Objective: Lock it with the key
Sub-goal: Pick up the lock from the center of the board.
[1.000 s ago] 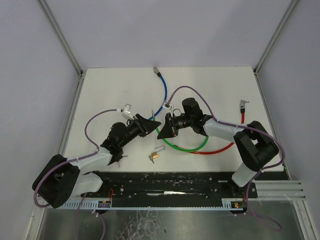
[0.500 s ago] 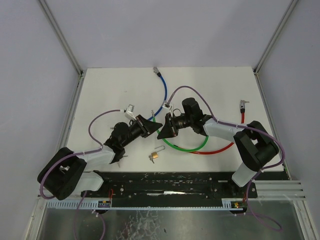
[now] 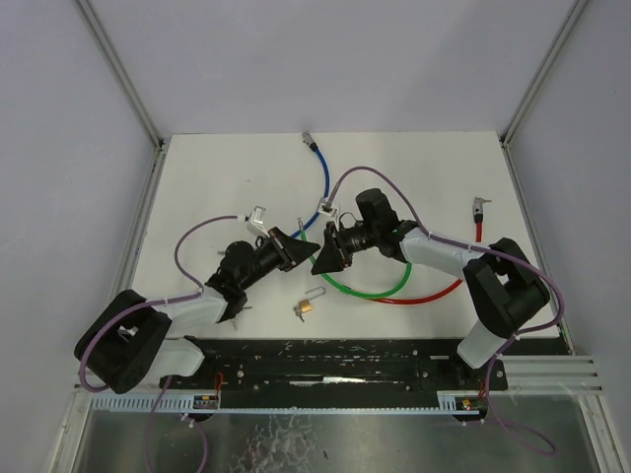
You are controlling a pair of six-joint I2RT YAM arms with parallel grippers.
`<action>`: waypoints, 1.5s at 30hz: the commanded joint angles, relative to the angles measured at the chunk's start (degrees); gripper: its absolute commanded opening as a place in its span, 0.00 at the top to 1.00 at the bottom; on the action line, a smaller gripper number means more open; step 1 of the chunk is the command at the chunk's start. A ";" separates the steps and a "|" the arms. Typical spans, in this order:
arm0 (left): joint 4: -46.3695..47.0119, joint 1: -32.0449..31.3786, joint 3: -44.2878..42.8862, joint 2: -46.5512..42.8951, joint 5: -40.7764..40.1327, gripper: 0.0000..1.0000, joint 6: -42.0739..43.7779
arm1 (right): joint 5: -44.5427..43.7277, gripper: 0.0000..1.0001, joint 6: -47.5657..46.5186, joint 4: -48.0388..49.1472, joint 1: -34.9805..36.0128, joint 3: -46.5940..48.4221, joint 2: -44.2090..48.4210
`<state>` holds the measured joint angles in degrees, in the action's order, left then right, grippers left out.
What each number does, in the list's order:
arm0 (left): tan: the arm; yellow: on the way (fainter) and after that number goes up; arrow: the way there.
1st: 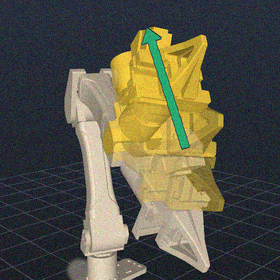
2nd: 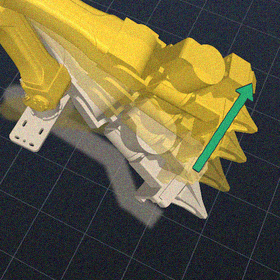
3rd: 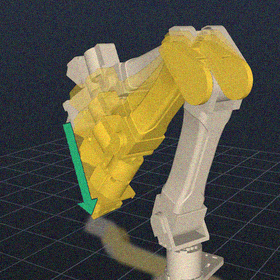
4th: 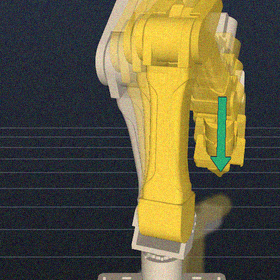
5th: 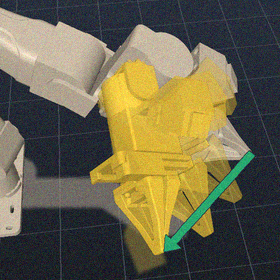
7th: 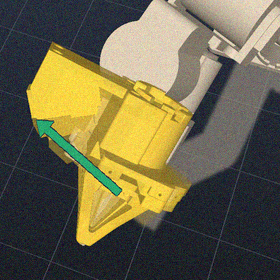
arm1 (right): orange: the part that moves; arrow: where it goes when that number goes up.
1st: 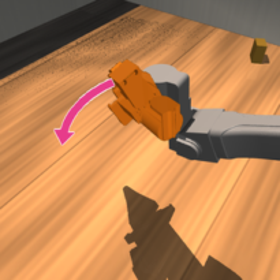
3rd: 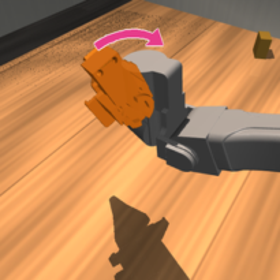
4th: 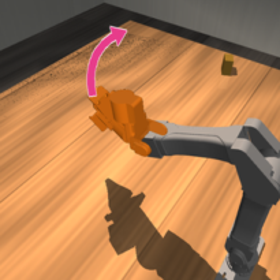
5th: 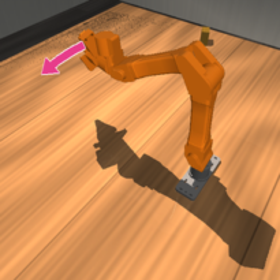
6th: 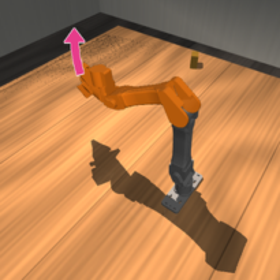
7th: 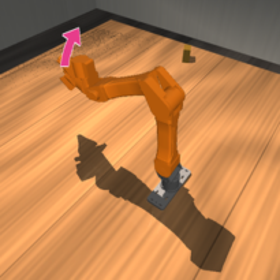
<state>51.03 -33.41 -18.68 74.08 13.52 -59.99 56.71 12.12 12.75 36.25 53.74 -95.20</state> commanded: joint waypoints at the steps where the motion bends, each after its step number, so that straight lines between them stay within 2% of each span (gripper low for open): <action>1: 2.38 -0.45 0.13 -1.79 -1.96 1.00 3.38 | -1.25 0.62 -20.51 -17.33 -0.21 7.78 3.43; 7: -1.13 -0.41 0.12 -4.19 -4.28 1.00 7.43 | -7.17 0.37 -42.88 -31.50 -1.07 7.99 9.28; 10: -2.22 -0.43 0.05 -5.04 -4.64 1.00 9.18 | -8.24 0.32 -48.67 -36.88 -3.64 8.88 11.13; 13: -3.46 -0.43 -0.23 -5.83 -4.68 1.00 11.38 | -10.44 0.30 -44.02 -34.83 -10.75 9.37 12.29; 18: -6.46 -0.43 -1.34 -6.96 -4.16 1.00 16.03 | -28.35 0.29 -34.32 -32.64 -21.33 12.85 6.97; 22: -8.48 -0.43 -2.50 -7.38 -3.37 1.00 18.53 | -41.24 0.29 -32.54 -34.14 -23.56 15.93 -1.19; 25: -9.03 -0.43 -2.94 -7.11 -2.81 1.00 19.20 | -46.02 0.35 -30.52 -34.67 -23.58 18.01 -6.74; 32: -8.94 -0.43 -2.93 -6.79 -2.00 1.00 19.23 | -48.13 0.50 -28.89 -35.01 -23.53 19.43 -12.98; 37: -8.84 -0.46 -3.02 -6.42 -1.61 1.00 19.21 | -47.58 0.62 -28.35 -35.16 -23.53 19.59 -14.49; 41: -8.88 -0.44 -3.00 -6.46 -1.55 1.00 19.16 | -46.17 0.66 -27.76 -36.12 -23.55 20.37 -16.08; 45: -8.84 -0.45 -3.01 -6.71 -1.60 1.00 19.03 | -45.10 0.84 -27.11 -37.06 -23.65 21.16 -17.14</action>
<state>40.16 -33.52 -19.90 67.85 11.57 -42.33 11.18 -15.99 -22.46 12.38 72.60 -110.98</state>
